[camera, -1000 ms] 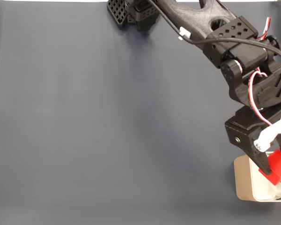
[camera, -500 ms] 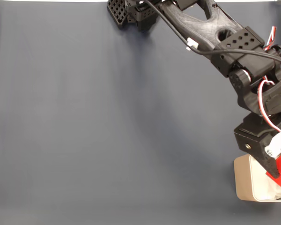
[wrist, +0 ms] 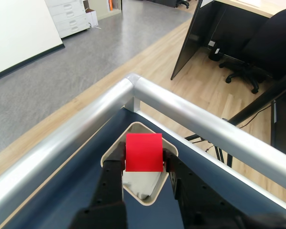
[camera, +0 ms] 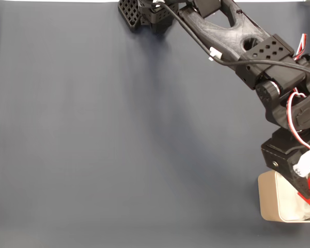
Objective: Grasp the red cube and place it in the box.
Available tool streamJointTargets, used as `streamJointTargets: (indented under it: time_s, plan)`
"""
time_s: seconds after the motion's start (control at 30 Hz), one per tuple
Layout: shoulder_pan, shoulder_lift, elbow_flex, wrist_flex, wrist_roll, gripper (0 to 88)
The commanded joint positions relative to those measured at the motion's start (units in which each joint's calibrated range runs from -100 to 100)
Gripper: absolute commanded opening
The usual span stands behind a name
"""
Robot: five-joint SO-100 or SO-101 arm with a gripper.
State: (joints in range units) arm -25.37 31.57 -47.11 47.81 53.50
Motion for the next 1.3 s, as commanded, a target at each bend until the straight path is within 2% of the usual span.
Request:
streamJointTargets:
  time_s: [0.0, 1.0, 1.07, 1.17, 1.27]
  plan:
    - [-0.55, -0.80, -3.53, -0.35, -1.12, 2.1]
    - [-0.77, -3.06, -1.43, 0.30, -3.13, 2.6]
    - [-0.77, -3.14, -1.43, 0.30, -3.27, 6.7]
    - [-0.69, -3.49, -1.16, 0.38, -3.76, 21.7]
    - [-0.55, -4.01, -0.52, 0.38, -3.81, 30.8]
